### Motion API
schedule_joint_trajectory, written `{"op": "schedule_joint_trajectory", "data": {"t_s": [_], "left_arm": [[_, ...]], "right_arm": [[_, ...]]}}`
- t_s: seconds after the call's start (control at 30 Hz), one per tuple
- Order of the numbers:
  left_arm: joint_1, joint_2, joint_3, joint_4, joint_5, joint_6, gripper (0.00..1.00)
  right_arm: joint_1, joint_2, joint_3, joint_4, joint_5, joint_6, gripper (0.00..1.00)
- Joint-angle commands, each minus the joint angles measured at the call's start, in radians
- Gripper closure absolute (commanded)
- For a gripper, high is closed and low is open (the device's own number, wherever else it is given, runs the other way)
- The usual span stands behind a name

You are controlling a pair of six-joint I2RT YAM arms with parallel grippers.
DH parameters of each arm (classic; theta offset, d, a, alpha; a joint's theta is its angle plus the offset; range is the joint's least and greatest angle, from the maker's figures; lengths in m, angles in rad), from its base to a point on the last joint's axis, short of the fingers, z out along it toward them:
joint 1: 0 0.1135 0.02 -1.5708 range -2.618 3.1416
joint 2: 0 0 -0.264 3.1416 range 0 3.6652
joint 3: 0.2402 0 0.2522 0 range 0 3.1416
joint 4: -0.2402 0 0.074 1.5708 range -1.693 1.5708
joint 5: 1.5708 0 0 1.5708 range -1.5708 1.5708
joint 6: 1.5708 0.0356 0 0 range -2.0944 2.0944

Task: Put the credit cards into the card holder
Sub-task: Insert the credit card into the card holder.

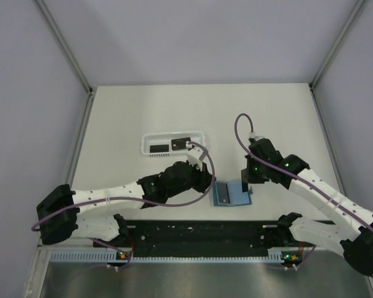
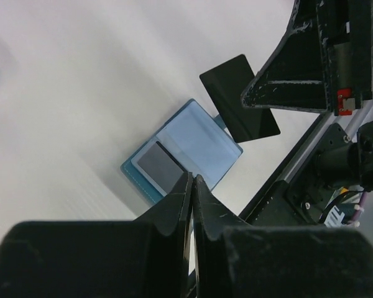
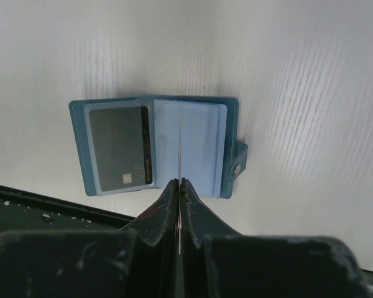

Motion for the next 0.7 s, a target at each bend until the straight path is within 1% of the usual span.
{"op": "schedule_joint_trajectory", "data": {"t_s": [0.0, 0.07, 0.1, 0.17, 0.2, 0.23, 0.33, 0.37, 0.47, 0.57, 0.67], "left_arm": [[0.000, 0.018, 0.018, 0.014, 0.035, -0.012, 0.93], [0.000, 0.020, -0.007, 0.023, 0.037, -0.029, 0.93], [0.000, 0.020, -0.018, 0.026, 0.034, -0.047, 0.92], [0.000, 0.018, -0.041, 0.039, 0.021, -0.078, 0.84], [0.000, 0.015, -0.054, 0.051, 0.014, -0.086, 0.72], [0.000, 0.014, -0.065, 0.057, -0.009, -0.106, 0.51], [0.011, 0.004, -0.093, 0.083, -0.068, -0.140, 0.27], [0.011, 0.006, -0.093, 0.083, -0.080, -0.137, 0.24], [0.011, 0.012, -0.076, 0.082, -0.083, -0.089, 0.23], [0.010, 0.036, -0.029, 0.062, -0.045, -0.025, 0.28], [0.010, 0.061, 0.005, 0.042, -0.023, -0.005, 0.33]], "right_arm": [[-0.011, -0.016, -0.028, 0.058, 0.012, -0.019, 1.00], [-0.011, -0.019, -0.041, 0.064, 0.014, -0.019, 1.00], [-0.011, -0.019, -0.048, 0.071, 0.014, -0.016, 1.00], [-0.016, -0.014, -0.054, 0.077, 0.014, -0.015, 1.00], [-0.019, -0.009, -0.055, 0.077, 0.009, -0.013, 1.00], [-0.022, 0.000, -0.055, 0.078, 0.008, -0.010, 1.00], [-0.028, 0.020, -0.052, 0.081, 0.004, -0.007, 1.00], [-0.031, 0.026, -0.051, 0.084, 0.001, -0.006, 1.00], [-0.037, 0.041, -0.051, 0.081, -0.005, -0.001, 1.00], [-0.045, 0.053, -0.052, 0.078, -0.018, 0.008, 1.00], [-0.056, 0.066, -0.045, 0.066, -0.028, 0.010, 1.00]]}}
